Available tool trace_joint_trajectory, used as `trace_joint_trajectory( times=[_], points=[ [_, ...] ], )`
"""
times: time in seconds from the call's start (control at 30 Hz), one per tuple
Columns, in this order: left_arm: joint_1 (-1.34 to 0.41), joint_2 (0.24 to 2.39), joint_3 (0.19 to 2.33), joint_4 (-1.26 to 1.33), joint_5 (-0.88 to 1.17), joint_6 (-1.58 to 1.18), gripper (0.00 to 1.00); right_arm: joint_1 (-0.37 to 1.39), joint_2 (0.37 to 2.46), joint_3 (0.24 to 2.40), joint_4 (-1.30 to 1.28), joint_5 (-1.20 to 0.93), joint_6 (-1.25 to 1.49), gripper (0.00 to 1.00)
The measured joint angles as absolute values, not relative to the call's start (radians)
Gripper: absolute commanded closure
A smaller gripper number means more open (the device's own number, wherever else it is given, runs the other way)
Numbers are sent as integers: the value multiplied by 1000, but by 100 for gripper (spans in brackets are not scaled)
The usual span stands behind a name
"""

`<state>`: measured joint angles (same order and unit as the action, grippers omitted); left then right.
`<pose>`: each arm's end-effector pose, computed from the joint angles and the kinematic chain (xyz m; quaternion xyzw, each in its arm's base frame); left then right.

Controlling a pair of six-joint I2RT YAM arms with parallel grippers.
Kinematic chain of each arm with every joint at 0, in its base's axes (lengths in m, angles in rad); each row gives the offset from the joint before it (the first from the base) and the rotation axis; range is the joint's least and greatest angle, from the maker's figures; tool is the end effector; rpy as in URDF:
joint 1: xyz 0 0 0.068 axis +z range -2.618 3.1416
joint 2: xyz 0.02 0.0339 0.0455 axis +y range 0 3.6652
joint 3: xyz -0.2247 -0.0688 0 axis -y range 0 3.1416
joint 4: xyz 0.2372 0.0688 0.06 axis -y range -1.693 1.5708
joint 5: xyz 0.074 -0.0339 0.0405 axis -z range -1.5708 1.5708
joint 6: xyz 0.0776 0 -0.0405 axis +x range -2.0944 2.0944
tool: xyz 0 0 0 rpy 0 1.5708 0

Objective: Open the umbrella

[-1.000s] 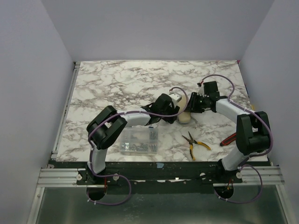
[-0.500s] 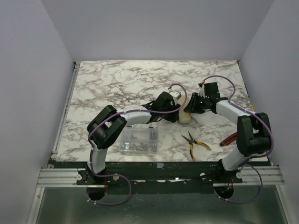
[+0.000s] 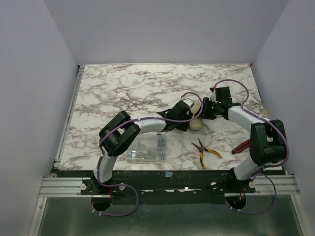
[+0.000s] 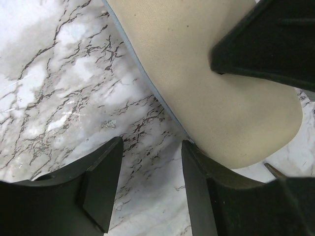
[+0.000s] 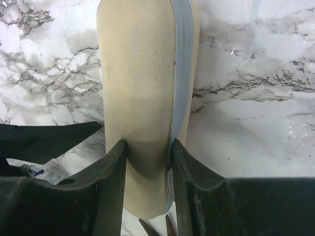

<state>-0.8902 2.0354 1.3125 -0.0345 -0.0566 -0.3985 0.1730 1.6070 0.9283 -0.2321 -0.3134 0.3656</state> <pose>0.2855 -0.3457 0.0984 0.2126 0.8932 -0.2167 0.3317 0.3319 0.0823 0.1191 0.0395 0.9350 0.2275 0.2693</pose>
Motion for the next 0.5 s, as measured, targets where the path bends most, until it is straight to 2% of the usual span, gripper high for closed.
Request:
trace_joint_trajectory(
  times=[0.13,0.27,0.4,0.5],
  points=[
    [-885,2023,1272,18,-69,-401,48,173,1602,922,-231,-315,365,99],
    [-850,1958,1138,139,-7,-392,50,173,1600,913,-227,-334,363,99],
    [-802,1856,941,299,128,-312,53,173,1600,902,-213,-371,340,99],
    [-797,1839,887,370,243,-233,52,173,1600,892,-203,-390,330,99]
  ],
)
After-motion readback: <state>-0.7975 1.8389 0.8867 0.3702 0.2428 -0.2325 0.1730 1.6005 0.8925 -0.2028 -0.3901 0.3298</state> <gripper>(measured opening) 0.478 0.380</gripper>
